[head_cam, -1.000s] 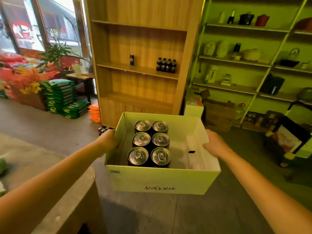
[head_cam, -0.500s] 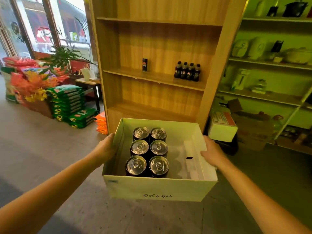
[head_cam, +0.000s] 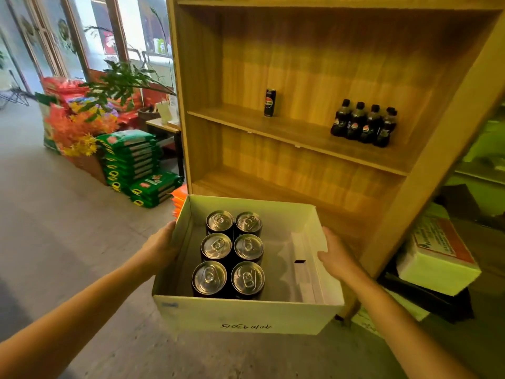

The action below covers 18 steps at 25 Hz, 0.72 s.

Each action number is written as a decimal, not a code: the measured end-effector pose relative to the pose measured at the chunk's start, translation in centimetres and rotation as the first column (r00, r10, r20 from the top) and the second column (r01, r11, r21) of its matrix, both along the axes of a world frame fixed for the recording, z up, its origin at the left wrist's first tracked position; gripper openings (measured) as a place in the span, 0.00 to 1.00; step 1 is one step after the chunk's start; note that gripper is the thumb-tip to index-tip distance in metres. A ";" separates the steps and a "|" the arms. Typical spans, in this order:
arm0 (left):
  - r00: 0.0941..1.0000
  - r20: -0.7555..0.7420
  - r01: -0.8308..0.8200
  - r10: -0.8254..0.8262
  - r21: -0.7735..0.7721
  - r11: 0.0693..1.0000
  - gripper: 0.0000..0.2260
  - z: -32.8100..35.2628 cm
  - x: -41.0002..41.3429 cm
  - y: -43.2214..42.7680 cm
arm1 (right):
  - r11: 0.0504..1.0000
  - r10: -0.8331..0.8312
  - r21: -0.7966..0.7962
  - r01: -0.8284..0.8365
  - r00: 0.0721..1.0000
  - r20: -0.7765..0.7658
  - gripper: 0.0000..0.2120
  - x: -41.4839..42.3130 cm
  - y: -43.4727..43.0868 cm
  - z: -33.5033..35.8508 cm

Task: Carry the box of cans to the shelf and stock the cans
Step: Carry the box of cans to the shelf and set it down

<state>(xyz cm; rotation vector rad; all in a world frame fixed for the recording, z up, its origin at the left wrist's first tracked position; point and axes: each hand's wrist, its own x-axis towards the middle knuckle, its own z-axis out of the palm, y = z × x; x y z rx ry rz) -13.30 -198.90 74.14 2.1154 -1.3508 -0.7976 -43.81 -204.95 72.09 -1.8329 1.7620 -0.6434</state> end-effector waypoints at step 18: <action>0.934 0.067 0.346 -0.352 0.086 0.934 0.32 -6.7 18.8 -37.9 | 0.942 -0.318 0.102 0.319 0.948 -0.027 0.28 18.4 -28.1 -8.3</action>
